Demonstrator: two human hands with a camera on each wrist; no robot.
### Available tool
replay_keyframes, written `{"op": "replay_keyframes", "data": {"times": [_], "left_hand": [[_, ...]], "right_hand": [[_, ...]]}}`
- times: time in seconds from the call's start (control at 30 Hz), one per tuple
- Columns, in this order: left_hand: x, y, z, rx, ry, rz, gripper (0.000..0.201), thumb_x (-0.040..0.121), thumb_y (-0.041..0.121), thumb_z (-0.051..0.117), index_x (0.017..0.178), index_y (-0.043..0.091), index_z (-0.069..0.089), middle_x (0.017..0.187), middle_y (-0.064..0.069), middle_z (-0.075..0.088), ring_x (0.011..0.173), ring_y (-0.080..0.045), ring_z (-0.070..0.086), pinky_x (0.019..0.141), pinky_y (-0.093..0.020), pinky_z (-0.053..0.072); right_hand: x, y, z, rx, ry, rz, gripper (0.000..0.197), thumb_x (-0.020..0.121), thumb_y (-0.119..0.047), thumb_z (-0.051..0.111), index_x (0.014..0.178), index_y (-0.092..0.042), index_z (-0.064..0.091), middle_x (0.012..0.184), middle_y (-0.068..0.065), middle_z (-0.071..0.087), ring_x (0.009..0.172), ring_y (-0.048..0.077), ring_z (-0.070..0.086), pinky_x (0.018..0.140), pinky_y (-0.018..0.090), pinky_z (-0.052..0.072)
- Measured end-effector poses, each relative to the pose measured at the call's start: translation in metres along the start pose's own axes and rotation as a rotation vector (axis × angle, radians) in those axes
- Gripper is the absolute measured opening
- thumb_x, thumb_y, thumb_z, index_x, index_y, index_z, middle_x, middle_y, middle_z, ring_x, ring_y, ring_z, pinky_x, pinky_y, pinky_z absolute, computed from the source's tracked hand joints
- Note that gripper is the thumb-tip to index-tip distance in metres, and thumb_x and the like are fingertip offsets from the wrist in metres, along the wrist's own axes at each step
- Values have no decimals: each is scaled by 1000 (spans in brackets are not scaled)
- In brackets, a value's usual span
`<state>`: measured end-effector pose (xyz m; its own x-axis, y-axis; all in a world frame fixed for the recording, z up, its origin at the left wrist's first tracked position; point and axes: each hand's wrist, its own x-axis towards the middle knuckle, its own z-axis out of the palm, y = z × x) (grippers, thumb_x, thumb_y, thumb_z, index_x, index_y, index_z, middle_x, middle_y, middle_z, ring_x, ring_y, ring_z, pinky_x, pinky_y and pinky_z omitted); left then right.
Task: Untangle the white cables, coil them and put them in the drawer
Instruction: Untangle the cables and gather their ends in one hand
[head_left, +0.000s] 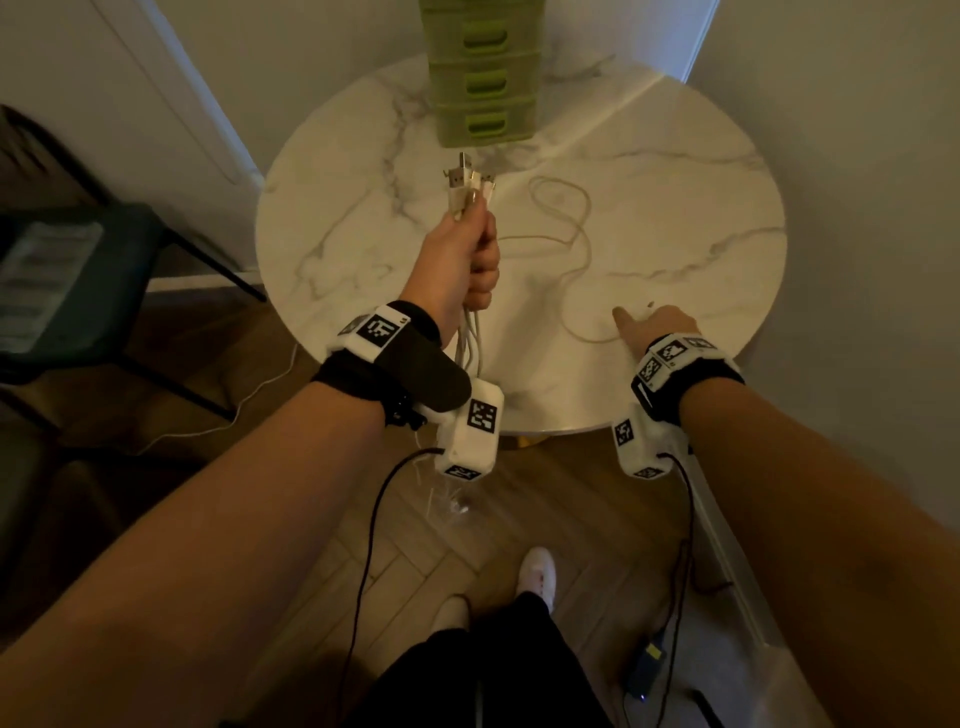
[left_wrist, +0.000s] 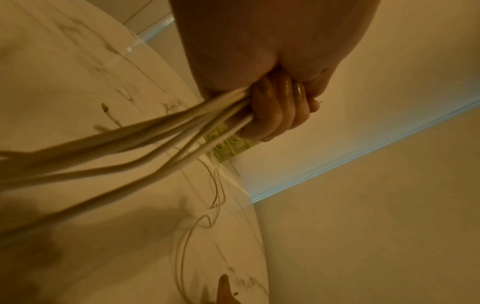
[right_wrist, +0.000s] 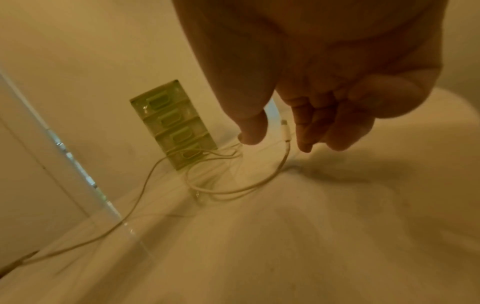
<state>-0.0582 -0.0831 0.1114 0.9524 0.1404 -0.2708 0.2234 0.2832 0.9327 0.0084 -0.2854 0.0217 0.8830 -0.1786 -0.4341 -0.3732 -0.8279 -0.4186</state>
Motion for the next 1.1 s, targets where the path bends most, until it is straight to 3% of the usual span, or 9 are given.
{"op": "replay_keyframes", "data": {"times": [0.17,0.3,0.37,0.47,0.6,0.73,0.8,1.0,1.1], "left_hand": [[21,-8,20,69,32,-33,38,100,40,30,67,22,32,45,12,30,37,-4,20,36,-16,17],[32,-14,29,137,45,-41,36,99,42,30,69,21,32,47,12,33,38,-4,22,36,-17,20],[35,-18,32,149,48,-35,34,99,43,32,72,21,34,52,11,33,38,-4,22,36,-17,21],[38,-19,39,82,40,-81,30,99,39,34,74,21,37,55,8,29,38,-4,21,36,-17,18],[39,-21,49,47,8,-66,22,100,26,31,79,20,35,61,5,30,42,-5,21,40,-18,17],[35,-22,54,133,-20,5,18,101,29,30,87,21,37,67,5,37,49,-5,29,47,-20,26],[32,-20,53,146,-49,33,17,102,29,30,90,20,37,66,4,39,47,-3,32,47,-20,28],[14,-18,50,205,-138,94,17,101,27,32,92,16,40,68,3,41,42,2,36,48,-19,31],[5,-18,47,226,-164,87,23,101,27,34,108,10,47,73,2,47,45,1,39,50,-19,34]], "right_hand": [[20,-8,6,14,-37,-33,33,90,-21,53,106,8,58,119,25,60,106,38,58,75,33,42],[26,-9,8,147,19,-20,29,90,-9,47,63,2,48,97,25,62,85,33,59,59,28,40],[28,-10,6,297,117,-69,18,87,-8,49,77,6,57,97,25,65,84,32,62,65,32,49],[21,-21,-1,635,212,-184,15,83,-4,51,97,-5,58,88,13,63,77,25,62,76,38,57],[-9,-49,-9,837,190,-372,35,86,-6,54,120,-10,47,77,-3,56,76,15,58,76,26,51],[-43,-68,-14,898,86,-493,10,85,-7,59,90,-16,59,77,-5,59,73,14,59,75,29,54],[-51,-69,-14,906,87,-525,17,85,-10,61,77,-24,56,76,-6,59,71,10,57,74,28,53],[-66,-66,-16,870,153,-528,21,87,-12,59,73,-25,51,75,-5,58,71,10,55,72,28,51],[-76,-66,-19,839,102,-517,21,89,-12,56,72,-23,48,84,-2,60,71,13,58,68,29,52]]}}
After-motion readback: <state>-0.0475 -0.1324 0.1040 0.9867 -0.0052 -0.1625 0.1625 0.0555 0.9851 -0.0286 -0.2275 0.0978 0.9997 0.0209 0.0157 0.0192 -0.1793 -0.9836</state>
